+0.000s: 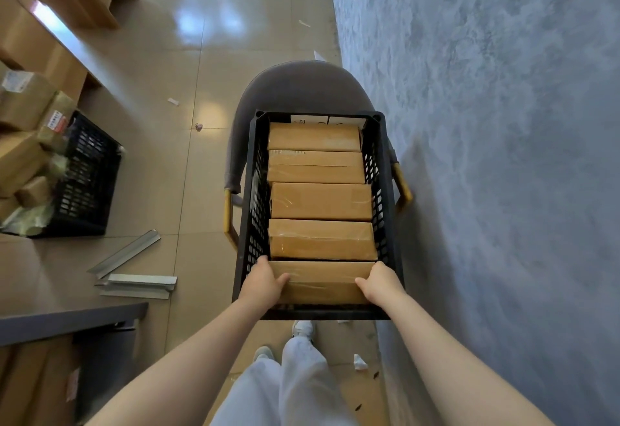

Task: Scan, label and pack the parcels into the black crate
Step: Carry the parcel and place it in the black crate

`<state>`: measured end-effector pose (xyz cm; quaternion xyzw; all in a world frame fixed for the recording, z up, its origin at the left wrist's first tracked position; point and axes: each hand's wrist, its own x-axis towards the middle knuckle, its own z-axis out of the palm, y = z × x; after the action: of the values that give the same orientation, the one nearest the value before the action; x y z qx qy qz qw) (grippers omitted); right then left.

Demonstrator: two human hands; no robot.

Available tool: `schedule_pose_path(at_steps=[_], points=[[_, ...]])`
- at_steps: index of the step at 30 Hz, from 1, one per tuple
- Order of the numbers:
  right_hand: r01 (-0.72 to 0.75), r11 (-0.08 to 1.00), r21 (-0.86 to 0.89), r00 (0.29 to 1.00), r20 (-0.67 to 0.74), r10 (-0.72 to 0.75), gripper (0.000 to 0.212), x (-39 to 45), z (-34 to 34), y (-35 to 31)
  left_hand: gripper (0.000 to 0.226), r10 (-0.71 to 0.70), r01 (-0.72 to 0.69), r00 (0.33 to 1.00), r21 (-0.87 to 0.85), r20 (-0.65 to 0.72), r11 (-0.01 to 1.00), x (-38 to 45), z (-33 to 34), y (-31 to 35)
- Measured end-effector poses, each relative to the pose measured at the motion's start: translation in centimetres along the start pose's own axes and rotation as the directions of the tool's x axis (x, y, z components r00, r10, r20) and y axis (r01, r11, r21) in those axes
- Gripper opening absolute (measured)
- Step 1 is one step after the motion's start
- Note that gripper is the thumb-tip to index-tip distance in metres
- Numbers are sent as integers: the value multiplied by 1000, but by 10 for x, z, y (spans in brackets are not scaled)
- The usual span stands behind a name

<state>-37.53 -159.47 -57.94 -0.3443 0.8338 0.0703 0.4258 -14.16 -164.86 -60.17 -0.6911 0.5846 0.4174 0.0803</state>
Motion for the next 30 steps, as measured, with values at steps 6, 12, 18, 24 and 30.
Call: schedule_pose_path(at_steps=[6, 12, 18, 24, 30], points=[[120, 973, -197, 969, -192, -158, 50, -10, 1, -5, 80, 273, -238, 952, 224, -139, 945, -9, -1, 1], [279, 911, -304, 926, -165, -339, 74, -26, 10, 7, 69, 454, -382, 890, 467, -48, 797, -16, -2, -2], [294, 904, -309, 922, -156, -354, 69, -46, 11, 20, 65, 480, -418, 876, 572, 47, 706, -21, -13, 0], [216, 957, -192, 912, -310, -268, 67, -78, 0, 29, 64, 588, -540, 790, 652, 173, 533, -23, -37, 16], [68, 996, 65, 889, -456, -31, 68, -134, 16, 46, 60, 695, -701, 644, 610, 319, 369, -42, -54, 44]])
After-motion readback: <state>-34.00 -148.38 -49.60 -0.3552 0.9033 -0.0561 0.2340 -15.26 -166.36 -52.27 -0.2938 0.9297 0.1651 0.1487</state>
